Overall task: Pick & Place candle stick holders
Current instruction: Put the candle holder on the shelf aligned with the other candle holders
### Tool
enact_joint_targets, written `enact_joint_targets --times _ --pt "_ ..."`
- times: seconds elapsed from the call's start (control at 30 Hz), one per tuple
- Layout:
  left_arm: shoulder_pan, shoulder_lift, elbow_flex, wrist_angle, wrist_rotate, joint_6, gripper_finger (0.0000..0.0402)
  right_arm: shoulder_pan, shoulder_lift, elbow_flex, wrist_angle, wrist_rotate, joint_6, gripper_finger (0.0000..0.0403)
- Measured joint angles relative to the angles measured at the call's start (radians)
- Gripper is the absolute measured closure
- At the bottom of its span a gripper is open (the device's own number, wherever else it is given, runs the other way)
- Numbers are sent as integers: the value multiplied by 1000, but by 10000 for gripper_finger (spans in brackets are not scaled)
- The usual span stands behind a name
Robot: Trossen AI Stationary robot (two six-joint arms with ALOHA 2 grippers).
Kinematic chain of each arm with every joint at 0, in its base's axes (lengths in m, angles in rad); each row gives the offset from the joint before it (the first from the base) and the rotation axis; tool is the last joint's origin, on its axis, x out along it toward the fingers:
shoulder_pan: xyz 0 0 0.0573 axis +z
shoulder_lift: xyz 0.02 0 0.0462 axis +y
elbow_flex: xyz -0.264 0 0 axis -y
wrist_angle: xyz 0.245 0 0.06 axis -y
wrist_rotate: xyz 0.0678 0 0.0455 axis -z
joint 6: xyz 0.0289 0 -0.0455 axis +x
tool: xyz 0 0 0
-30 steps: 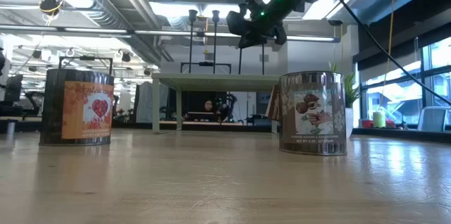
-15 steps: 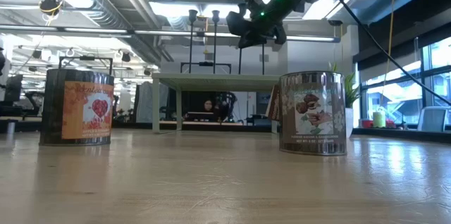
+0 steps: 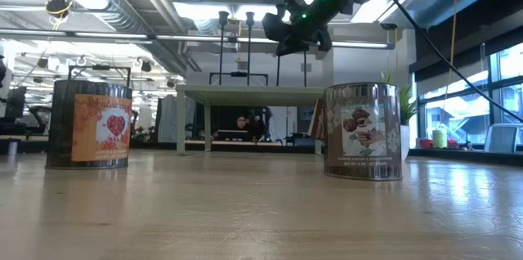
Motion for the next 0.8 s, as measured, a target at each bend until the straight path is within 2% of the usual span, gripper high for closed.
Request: enact_joint_targets --times 0.8 --pt "0 0 0 0 0 0 396 -2 0 0 -5 29 33 372"
